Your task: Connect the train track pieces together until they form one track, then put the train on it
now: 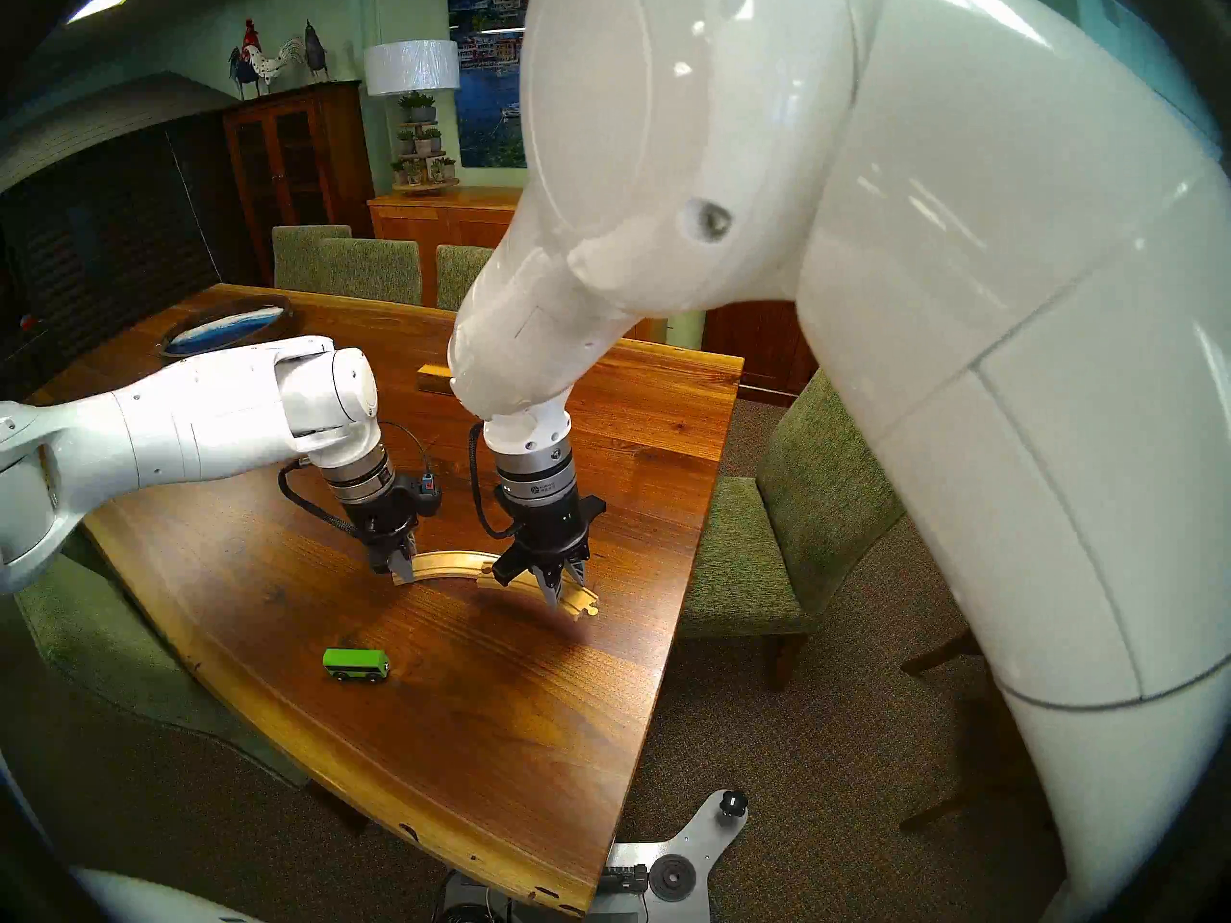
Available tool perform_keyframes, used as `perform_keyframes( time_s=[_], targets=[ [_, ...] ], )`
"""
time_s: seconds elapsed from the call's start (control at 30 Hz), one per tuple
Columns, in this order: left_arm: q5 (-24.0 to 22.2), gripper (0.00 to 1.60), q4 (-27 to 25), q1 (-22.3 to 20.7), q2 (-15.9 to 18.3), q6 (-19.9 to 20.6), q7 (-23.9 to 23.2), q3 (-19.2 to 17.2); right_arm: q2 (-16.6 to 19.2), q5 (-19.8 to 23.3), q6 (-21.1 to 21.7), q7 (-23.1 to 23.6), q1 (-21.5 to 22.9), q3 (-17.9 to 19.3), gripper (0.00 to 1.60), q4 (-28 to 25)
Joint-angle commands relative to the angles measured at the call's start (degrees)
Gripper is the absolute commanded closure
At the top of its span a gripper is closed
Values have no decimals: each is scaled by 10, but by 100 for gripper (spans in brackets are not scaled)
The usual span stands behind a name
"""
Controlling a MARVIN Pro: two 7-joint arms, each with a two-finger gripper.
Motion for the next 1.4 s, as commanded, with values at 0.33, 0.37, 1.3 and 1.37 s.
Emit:
perform_keyframes(
  time_s=[0.33,0.37,1.3,1.37],
  targets=[
    [0,160,0,-11,-1,-1,0,-8,1,110,-14,-161,54,27,160,-53],
    [0,160,0,-11,-1,-1,0,-8,1,110,-18,-169,55,29,160,-56],
    [2,160,1,-10,-1,-1,-1,-9,14,110,-42,-242,50,76,160,-73],
    [2,160,0,-10,-1,-1,-1,-9,18,110,-43,-244,49,78,160,-74]
  ],
)
